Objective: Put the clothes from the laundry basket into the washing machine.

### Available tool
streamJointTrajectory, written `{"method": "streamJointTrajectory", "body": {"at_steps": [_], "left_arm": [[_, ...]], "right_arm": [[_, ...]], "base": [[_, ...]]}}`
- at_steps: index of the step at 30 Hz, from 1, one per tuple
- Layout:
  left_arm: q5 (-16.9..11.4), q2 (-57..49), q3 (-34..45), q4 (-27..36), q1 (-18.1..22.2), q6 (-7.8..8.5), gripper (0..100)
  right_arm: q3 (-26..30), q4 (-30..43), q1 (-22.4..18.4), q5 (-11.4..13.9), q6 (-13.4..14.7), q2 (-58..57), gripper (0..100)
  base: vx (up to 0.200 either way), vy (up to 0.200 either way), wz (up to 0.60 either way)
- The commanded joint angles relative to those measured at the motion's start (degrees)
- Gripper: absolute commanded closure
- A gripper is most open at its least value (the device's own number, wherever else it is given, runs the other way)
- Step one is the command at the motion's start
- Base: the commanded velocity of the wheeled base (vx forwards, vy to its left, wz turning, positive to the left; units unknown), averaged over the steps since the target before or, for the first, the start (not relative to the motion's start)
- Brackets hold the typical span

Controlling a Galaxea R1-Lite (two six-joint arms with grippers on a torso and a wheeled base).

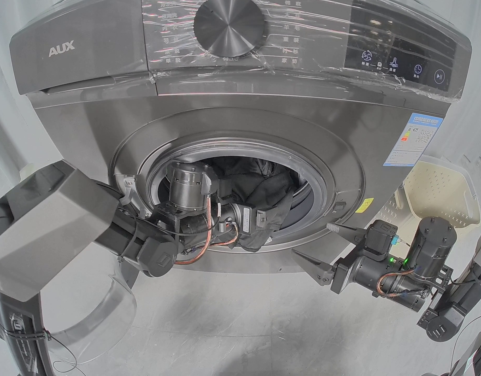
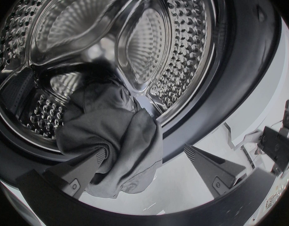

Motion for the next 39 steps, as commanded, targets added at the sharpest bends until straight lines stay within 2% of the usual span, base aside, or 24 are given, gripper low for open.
{"method": "streamJointTrajectory", "body": {"at_steps": [1, 3, 8, 9, 13, 19, 21, 23, 24, 26, 29, 30, 31, 34, 39], "left_arm": [[0.43, 6.93, -2.50, 0.88, 0.60, 1.61, 0], [0.78, 7.64, -3.02, 0.97, 0.69, 1.88, 0], [3.07, 10.27, -4.61, 1.93, 0.69, 3.90, 0], [3.07, 10.27, -4.61, 1.93, 0.69, 3.90, 100], [3.95, 11.77, -7.42, 1.93, 0.69, 4.16, 100], [4.21, 12.91, -12.17, 1.41, 0.86, 3.46, 100], [7.11, 14.05, -18.05, 0.26, 2.27, 1.08, 100], [9.39, 16.25, -23.86, -1.41, 3.15, -0.23, 100], [9.57, 16.42, -24.21, -1.49, 3.24, -0.23, 100], [12.21, 19.41, -31.15, -3.52, 4.82, -0.41, 100], [12.82, 21.70, -37.57, -3.69, 5.79, -0.67, 100], [12.82, 21.70, -37.57, -3.69, 5.79, -0.67, 100], [12.82, 22.75, -41.35, -3.60, 6.14, -1.38, 100], [13.79, 24.07, -46.00, -3.25, 6.22, -2.52, 100], [14.40, 25.65, -47.32, -3.60, 5.87, -2.96, 100]], "right_arm": [[-0.09, -0.01, 0.12, 0.01, -0.03, -0.10, 0], [-0.18, -0.01, 0.12, 0.01, -0.03, -0.10, 0], [-0.27, -0.10, 0.21, 0.01, -0.03, -0.10, 0], [-0.27, -0.10, 0.21, 0.01, -0.03, -0.10, 0], [-0.53, -0.10, 0.21, 0.01, 0.05, -0.19, 0], [-0.97, -0.10, 0.21, 0.01, 0.05, -0.19, 0], [-0.97, -0.10, 0.21, 0.01, 0.05, -0.19, 0], [-1.06, -0.10, 0.21, 0.01, 0.05, -0.19, 0], [-1.06, -0.10, 0.21, 0.01, 0.05, -0.19, 0], [-1.32, -0.10, 0.21, 0.01, 0.05, -0.19, 0], [-1.32, -0.10, 0.21, 0.01, 0.05, -0.19, 0], [-1.32, -0.10, 0.21, 0.01, 0.05, -0.19, 0], [-1.32, -0.10, 0.21, 0.01, 0.05, -0.19, 0], [-1.32, -0.19, 0.21, 0.01, 0.05, -0.19, 0], [-1.32, -0.10, 0.21, 0.01, 0.05, -0.19, 0]], "base": [[0.000, 0.000, 0.00], [0.000, 0.000, 0.00], [0.000, 0.000, 0.00], [0.000, 0.000, 0.00], [0.000, 0.000, 0.00], [0.000, 0.000, 0.00], [0.000, 0.000, 0.00], [0.000, 0.000, 0.00], [0.000, 0.000, 0.00], [0.000, 0.000, 0.00], [0.000, 0.000, 0.00], [0.000, 0.000, 0.00], [0.000, 0.000, 0.00], [0.000, 0.000, 0.00], [0.000, 0.000, 0.00]]}}
